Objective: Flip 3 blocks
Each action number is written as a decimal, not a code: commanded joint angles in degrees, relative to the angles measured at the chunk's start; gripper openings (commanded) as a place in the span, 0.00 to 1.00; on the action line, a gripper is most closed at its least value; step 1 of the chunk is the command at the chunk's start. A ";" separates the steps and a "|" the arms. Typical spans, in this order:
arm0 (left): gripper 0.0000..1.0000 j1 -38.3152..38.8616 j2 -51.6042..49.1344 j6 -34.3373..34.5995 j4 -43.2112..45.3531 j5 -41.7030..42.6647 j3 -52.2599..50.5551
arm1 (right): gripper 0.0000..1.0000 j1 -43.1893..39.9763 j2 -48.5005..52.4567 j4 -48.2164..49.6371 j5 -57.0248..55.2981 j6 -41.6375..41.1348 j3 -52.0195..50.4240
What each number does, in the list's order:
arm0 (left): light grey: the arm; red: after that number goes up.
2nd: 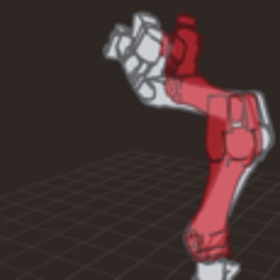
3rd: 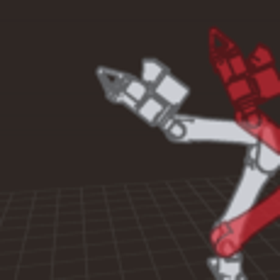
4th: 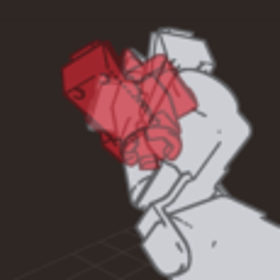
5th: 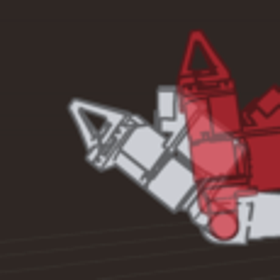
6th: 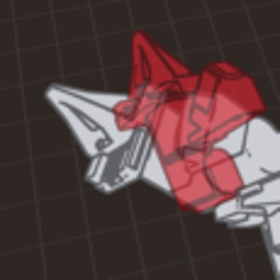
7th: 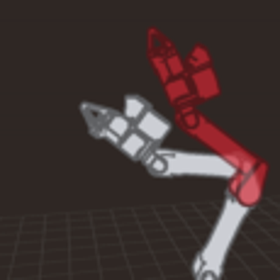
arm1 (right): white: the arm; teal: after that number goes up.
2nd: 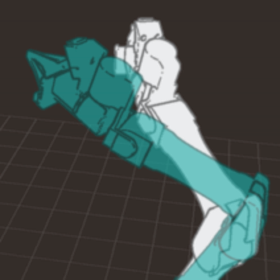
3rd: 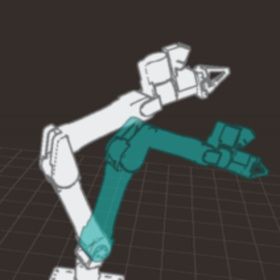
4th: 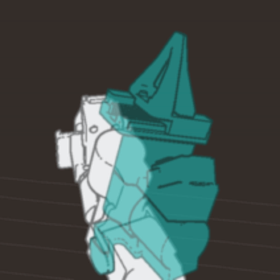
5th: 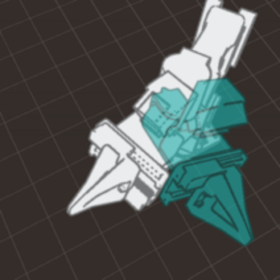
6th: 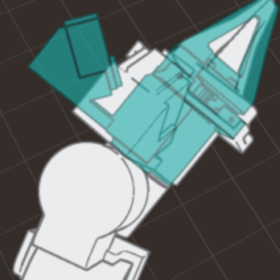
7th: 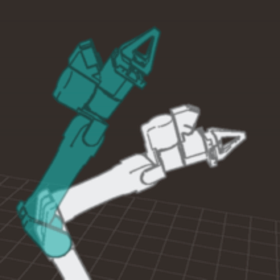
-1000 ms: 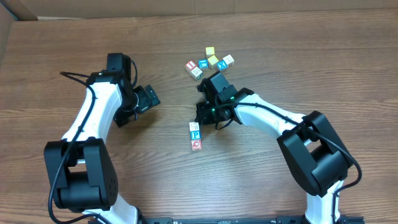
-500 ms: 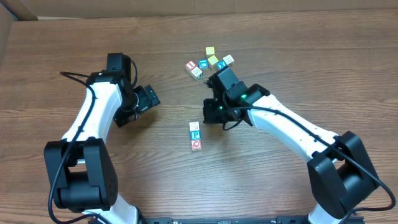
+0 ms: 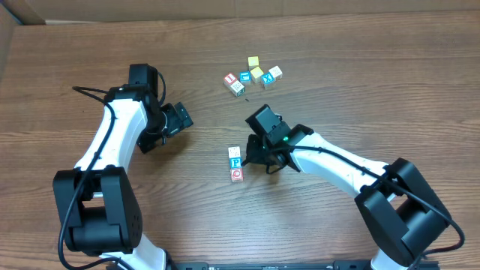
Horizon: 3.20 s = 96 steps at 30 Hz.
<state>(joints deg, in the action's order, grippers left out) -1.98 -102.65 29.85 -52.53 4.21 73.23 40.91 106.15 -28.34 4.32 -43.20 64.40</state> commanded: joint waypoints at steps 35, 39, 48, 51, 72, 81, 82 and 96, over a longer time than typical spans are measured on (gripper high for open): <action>1.00 0.13 0.55 -0.24 0.11 -0.17 0.79 | 0.04 4.72 0.31 3.65 0.94 -3.56 -1.31; 1.00 0.13 0.55 -0.24 0.11 -0.17 0.79 | 0.04 4.72 0.31 3.69 1.31 -3.56 -1.31; 1.00 0.13 0.55 -0.22 0.11 -0.20 0.79 | 0.04 2.82 0.26 2.69 -0.70 -3.43 -1.07; 1.00 0.13 0.55 -0.24 0.09 -0.20 0.79 | 0.05 0.11 -0.11 -1.68 -0.81 -0.79 2.05; 1.00 0.13 0.55 -0.24 0.09 -0.17 0.79 | 1.00 -12.87 -1.36 -29.00 -0.83 29.97 23.85; 1.00 0.13 0.55 -0.24 0.09 -0.20 0.79 | 1.00 -12.90 -1.36 -29.00 -1.03 29.99 23.85; 1.00 0.13 0.55 -0.24 0.09 -0.17 0.79 | 1.00 -13.05 -1.36 -28.89 -1.33 29.99 23.82; 1.00 0.13 0.55 -0.24 0.09 -0.17 0.79 | 1.00 -18.47 -21.18 -10.36 -1.27 39.32 23.63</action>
<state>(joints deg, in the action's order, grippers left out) -1.98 -102.65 29.85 -52.53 4.21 73.23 24.14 92.23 -40.27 3.18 -8.91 87.46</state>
